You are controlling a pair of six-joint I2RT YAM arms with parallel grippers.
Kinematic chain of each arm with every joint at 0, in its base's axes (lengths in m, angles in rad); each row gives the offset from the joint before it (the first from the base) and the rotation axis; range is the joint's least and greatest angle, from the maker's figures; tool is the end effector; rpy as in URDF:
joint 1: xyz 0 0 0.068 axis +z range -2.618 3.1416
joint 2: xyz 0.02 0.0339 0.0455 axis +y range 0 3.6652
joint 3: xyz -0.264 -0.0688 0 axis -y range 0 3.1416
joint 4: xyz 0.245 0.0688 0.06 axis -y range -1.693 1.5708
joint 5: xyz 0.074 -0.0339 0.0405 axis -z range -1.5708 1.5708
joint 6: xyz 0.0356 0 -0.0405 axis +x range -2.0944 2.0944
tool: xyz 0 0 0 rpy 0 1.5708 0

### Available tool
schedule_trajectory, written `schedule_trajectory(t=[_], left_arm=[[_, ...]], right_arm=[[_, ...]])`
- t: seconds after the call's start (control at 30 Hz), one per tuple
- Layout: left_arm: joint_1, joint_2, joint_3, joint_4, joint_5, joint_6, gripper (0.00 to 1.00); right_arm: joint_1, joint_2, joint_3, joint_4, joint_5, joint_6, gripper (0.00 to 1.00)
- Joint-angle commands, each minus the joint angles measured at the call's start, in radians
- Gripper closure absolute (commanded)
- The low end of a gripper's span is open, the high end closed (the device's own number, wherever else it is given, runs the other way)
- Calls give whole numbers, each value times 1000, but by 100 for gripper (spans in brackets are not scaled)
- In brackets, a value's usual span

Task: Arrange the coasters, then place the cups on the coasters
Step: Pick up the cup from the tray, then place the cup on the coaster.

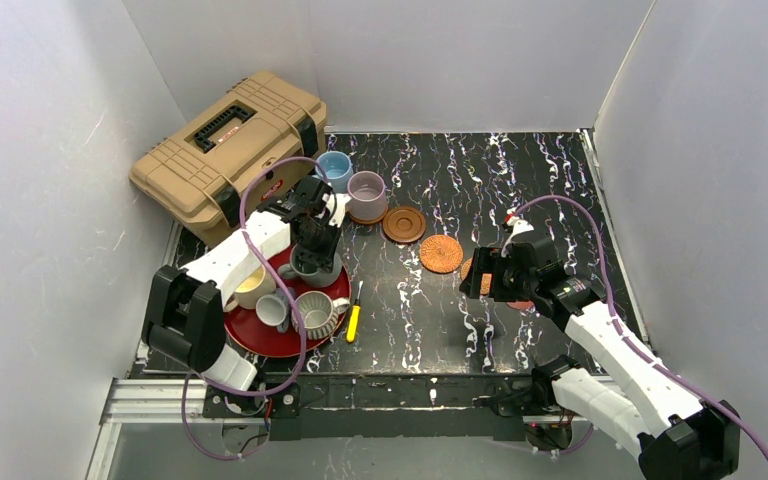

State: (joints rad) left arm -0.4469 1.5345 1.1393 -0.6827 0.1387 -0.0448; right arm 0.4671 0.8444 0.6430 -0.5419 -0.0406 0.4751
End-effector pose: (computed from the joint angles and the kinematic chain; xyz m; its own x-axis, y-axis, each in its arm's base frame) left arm 0.2786 -0.1390 0.2421 -0.8155 0.3416 -0.4672 0.4509 0.8810 -0.1429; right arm 0.1577 0.0812 0.2465 -0.7553 0.1310 -0.6421 -0.1474 0.9208 0.3612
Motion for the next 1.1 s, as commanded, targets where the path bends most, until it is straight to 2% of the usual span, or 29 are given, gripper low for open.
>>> schedule_trajectory(t=[0.0, 0.27, 0.67, 1.07], left_arm=[[4, -49, 110, -21, -5, 29, 100], [3, -22, 244, -93, -6, 18, 100], [-15, -60, 427, -273, -10, -63, 100], [-163, 10, 596, -350, 11, -186, 100]], right_arm=[[5, -5, 27, 29, 3, 3, 5], [5, 4, 62, 23, 30, -23, 5], [5, -22, 106, 48, 82, -61, 5], [5, -126, 129, 100, 148, -132, 2]])
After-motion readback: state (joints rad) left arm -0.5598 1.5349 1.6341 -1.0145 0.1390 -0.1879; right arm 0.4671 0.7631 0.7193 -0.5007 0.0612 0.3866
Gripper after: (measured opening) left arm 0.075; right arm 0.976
